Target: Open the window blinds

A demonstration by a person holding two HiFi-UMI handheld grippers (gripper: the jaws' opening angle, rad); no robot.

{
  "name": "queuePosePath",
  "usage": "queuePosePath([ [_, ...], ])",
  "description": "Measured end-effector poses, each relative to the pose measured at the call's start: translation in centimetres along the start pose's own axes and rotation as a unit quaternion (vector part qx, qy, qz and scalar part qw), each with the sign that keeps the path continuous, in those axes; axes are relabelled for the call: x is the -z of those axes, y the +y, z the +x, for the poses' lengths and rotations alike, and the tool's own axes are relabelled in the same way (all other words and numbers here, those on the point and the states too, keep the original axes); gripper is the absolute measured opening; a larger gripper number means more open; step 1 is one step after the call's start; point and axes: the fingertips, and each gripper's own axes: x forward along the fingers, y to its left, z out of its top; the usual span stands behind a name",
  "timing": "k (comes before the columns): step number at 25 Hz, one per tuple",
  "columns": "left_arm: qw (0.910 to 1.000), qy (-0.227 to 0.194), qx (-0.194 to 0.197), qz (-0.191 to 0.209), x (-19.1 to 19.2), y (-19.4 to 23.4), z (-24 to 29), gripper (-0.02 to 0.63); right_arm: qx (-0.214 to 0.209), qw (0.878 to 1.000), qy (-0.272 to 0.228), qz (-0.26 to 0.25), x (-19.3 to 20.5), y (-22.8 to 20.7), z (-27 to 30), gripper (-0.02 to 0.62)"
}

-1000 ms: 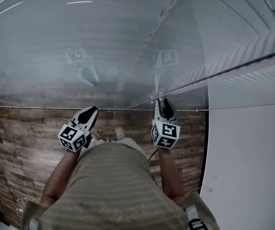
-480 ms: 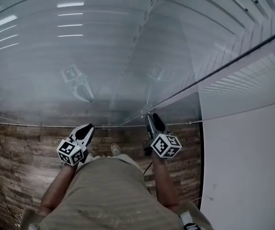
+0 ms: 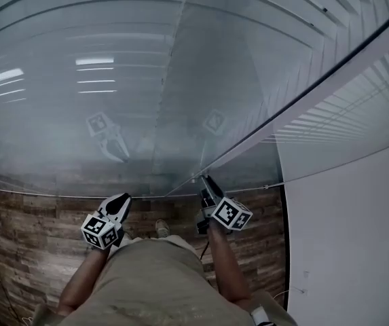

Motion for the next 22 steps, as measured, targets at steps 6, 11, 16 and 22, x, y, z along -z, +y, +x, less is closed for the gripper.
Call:
queuePosePath([
  [6, 1.0, -0.001, 0.002, -0.001, -0.2, -0.4, 0.1, 0.037, 0.073, 0.94, -0.004, -0.333, -0.1, 2.4, -0.5, 0.15],
  [11, 1.0, 0.005, -0.004, -0.004, 0.8, 0.1, 0.9, 0.037, 0.095, 0.943, -0.001, -0.318, 0.4, 0.9, -0.1, 0.126],
  [16, 1.0, 0.006, -0.001, -0.002, 0.5, -0.1, 1.4, 0.037, 0.011, 0.996, 0.019, -0.089, -0.6, 0.4, -0.1, 0.126],
  [22, 1.0, 0.005, 0.002, 0.002, 0.2, -0.4, 1.6, 0.037, 0.118, 0.913, 0.004, -0.39, 0.1, 1.7, 0.0, 0.13],
])
